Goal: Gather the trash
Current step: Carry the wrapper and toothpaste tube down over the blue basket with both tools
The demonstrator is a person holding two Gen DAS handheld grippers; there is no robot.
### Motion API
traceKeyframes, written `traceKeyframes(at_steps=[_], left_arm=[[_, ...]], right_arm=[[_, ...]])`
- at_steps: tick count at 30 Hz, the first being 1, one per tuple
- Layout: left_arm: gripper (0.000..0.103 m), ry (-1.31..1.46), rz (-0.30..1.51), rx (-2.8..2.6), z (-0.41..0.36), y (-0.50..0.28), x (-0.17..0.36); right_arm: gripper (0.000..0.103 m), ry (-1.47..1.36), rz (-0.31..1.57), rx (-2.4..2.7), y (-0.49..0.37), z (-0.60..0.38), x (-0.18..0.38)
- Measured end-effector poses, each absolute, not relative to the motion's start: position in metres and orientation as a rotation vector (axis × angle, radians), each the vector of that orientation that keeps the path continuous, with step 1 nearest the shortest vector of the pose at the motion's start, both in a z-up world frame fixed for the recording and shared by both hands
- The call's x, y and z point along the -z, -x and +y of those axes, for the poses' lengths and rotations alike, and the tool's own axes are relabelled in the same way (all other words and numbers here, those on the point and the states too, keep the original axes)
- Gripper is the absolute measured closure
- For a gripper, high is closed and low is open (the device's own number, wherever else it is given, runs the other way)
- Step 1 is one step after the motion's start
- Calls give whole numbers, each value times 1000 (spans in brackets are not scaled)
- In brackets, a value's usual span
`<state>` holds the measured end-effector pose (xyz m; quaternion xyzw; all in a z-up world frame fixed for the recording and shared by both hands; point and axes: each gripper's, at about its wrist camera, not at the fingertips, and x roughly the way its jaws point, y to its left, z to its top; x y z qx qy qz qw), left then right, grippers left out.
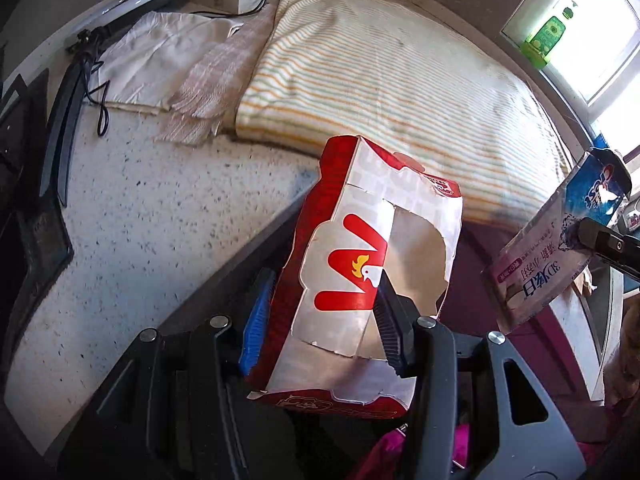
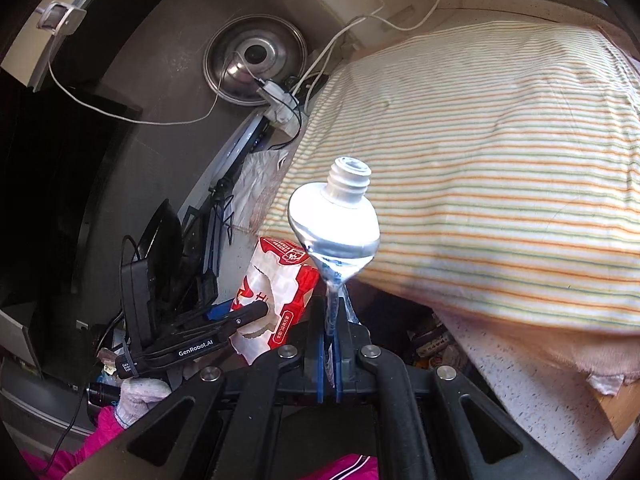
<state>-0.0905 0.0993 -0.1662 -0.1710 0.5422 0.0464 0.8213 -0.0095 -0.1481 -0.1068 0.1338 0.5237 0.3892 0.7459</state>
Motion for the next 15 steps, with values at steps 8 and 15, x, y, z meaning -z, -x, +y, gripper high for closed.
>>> traceKeyframes(at_steps=[8,15], left_arm=[[54,377,1234,-104,93,115,207],[54,371,1318,-121,83,127,247]], right_arm=[[102,-229,1194,-852,39,-132,131],[102,-160,1240,-828,53,-124,162]])
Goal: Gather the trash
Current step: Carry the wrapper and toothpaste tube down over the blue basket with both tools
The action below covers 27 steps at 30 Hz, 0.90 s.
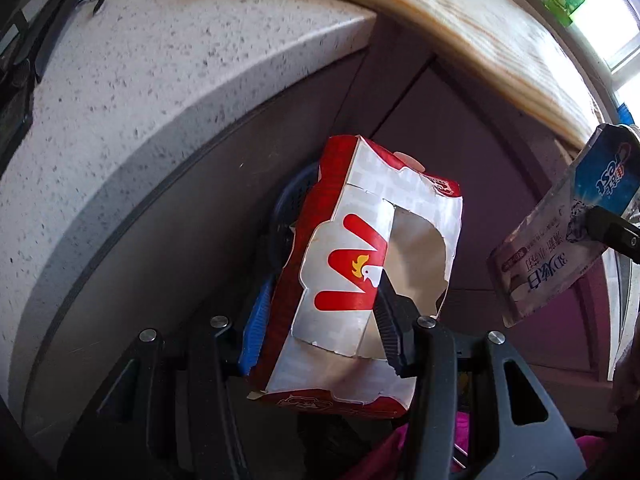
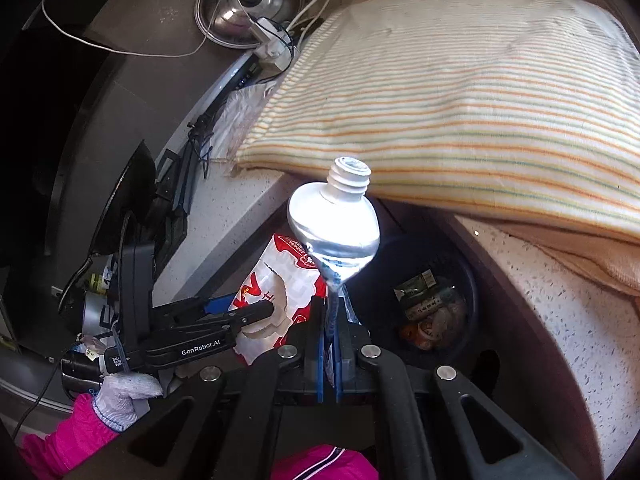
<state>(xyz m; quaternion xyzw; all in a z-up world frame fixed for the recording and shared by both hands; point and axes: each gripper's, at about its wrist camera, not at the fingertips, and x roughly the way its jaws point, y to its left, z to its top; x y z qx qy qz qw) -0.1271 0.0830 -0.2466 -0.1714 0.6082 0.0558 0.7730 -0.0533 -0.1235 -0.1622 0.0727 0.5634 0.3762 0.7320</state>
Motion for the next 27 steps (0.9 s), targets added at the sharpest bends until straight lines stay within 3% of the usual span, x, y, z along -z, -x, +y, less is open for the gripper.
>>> traceKeyframes(at_steps=[13,27], left_arm=[[54,290,1431,-164,54,112,303],[53,224,1448,-188,32,97,314]], right_arm=[[102,-28,1294,-796,61,-112,213],[102,47,1326,-736,48,-101,258]])
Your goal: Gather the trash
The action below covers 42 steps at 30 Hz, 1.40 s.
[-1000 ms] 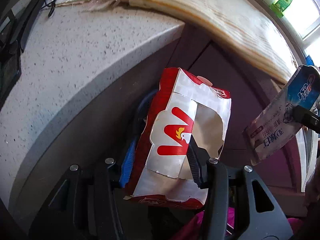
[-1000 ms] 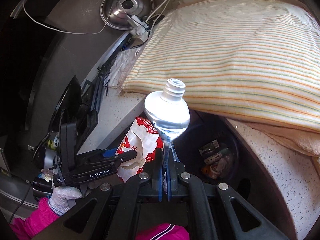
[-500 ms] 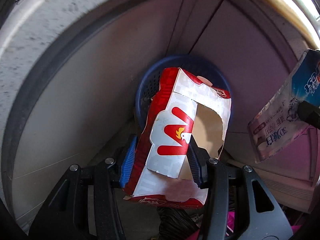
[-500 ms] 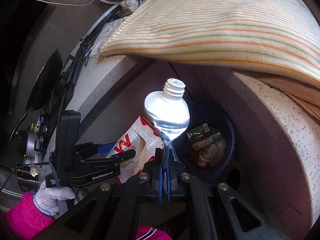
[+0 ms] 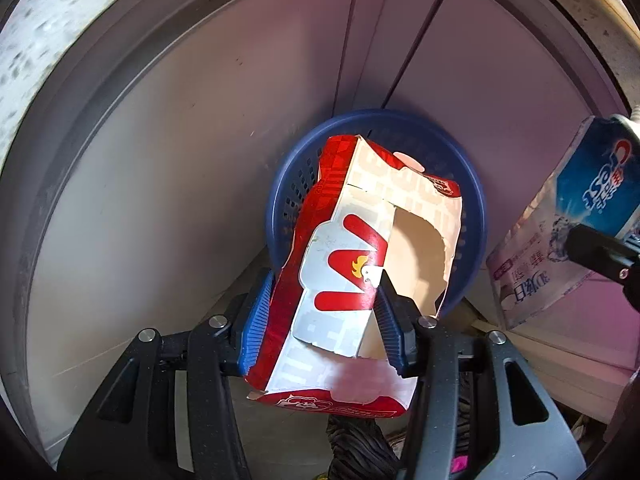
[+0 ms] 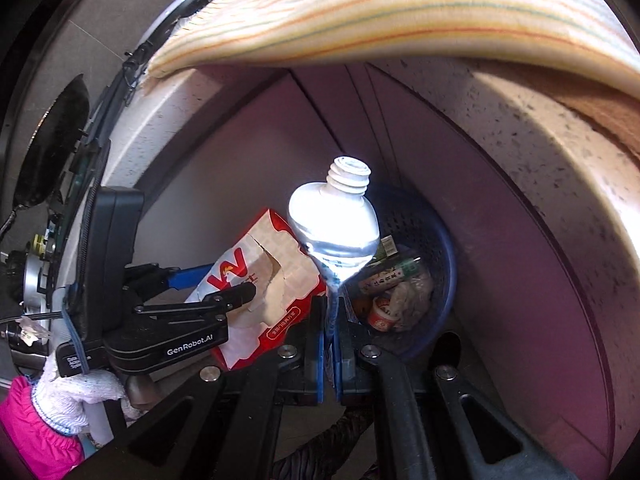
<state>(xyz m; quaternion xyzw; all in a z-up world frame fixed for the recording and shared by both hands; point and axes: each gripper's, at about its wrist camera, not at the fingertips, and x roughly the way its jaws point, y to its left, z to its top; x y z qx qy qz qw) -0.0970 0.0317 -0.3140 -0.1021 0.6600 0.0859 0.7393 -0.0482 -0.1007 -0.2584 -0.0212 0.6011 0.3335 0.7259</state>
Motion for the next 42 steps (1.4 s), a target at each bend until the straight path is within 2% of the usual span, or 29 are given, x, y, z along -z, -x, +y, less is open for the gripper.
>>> traceKeyframes(at_steps=[10,13,16,18,21,27,31,33,37,42], left_arm=[[47,200,1441,-209,40,97,294],[42,199,1438,-216,38,94,294],[42,196,1438,-212,38,94,292],[41,189,1438,-211,39,94,290],[34,181,1433,-220,38,96,286],[34,188,1433,-220,47,96,281],[34,196,1419,-221,54,93,280],[34,192,1408,-220,54,94,273],[34,193,1381,-225,53,95,263],[34,199,1340,-237,56,100,237]], right_arm=[[102,60,1335,-713,35,-98,278],[98,65,1336,-713,35,-98,282],[95,64,1339,-711,33,-98,285],[85,72,1336,-707,34,-96,286],[74,88,1320,-702,41,-92,284],[63,104,1307,-699,45,-91,280],[61,102,1305,-700,46,-93,274],[52,100,1300,-705,46,-95,271],[49,98,1281,-713,49,-98,259],[36,107,1242,-722,49,-103,235]])
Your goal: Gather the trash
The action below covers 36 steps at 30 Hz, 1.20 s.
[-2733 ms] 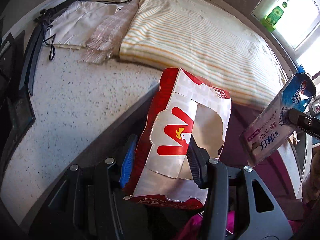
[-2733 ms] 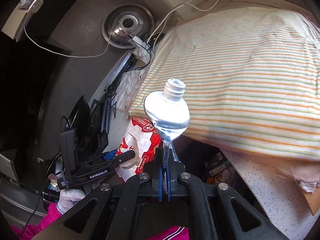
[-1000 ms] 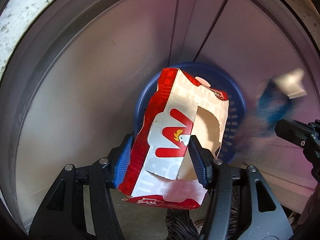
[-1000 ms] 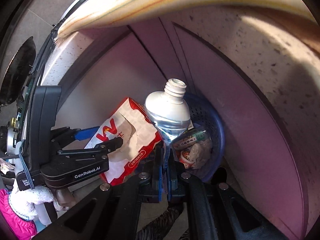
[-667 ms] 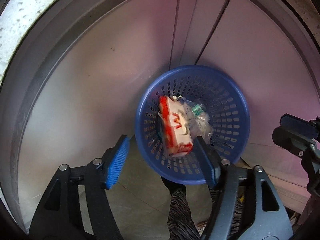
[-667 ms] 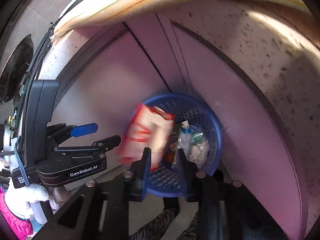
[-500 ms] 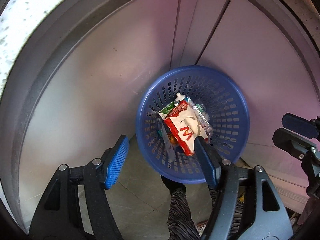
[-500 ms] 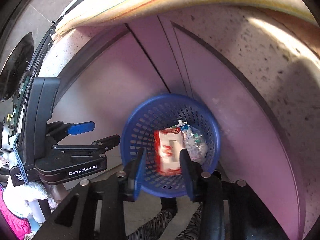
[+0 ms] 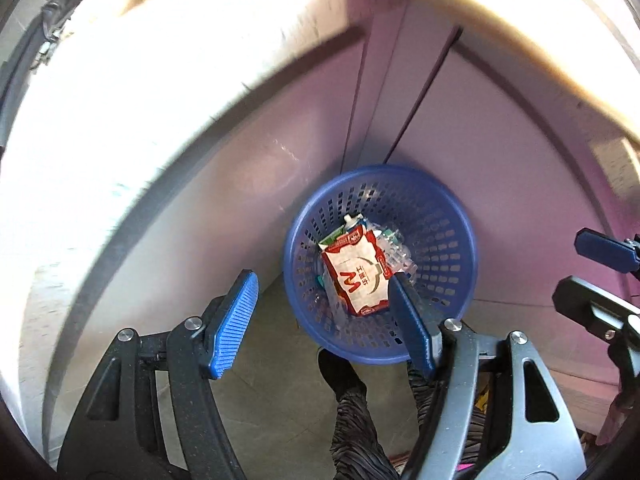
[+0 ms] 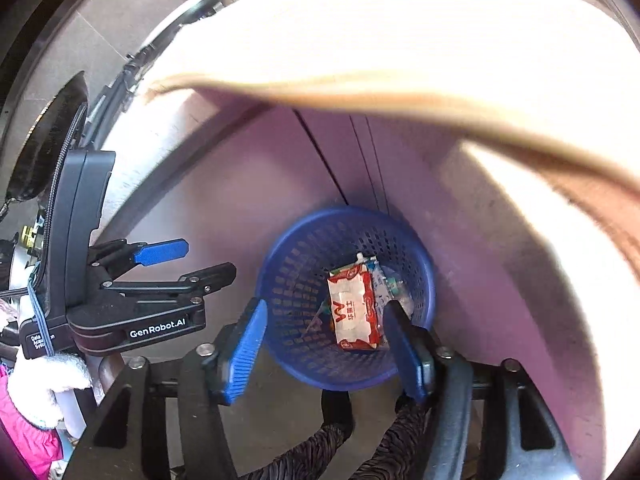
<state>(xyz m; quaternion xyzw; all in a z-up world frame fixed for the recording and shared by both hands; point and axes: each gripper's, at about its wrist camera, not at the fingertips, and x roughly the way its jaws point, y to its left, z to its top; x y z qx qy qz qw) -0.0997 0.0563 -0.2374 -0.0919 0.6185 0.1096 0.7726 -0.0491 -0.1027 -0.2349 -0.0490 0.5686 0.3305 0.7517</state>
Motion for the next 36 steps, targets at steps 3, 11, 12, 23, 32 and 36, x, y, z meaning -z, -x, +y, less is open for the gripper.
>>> traceKeyframes(at_steps=[3,11,12,23,32,36], left_arm=[[34,189,1306,-239,56,103,219],[34,235,1179,-235,57,108,156],[34,237,1162,-233,57,108,148],[23,205,967,-215,47,96,54],[2,166,814,-208,29,81,-6],[1,170,771,-206,22,72,-24]], right_arm=[[33,107,1215,-732,50,-106,221],[22,78,1128,-751,48,-124,172],[21,70,1116,-753,47,-126,164],[17,2,953,-753,37,-153,83],[11,-9,812,-757,27,-167,24],[3,-22,742,-747,23,-176,6]])
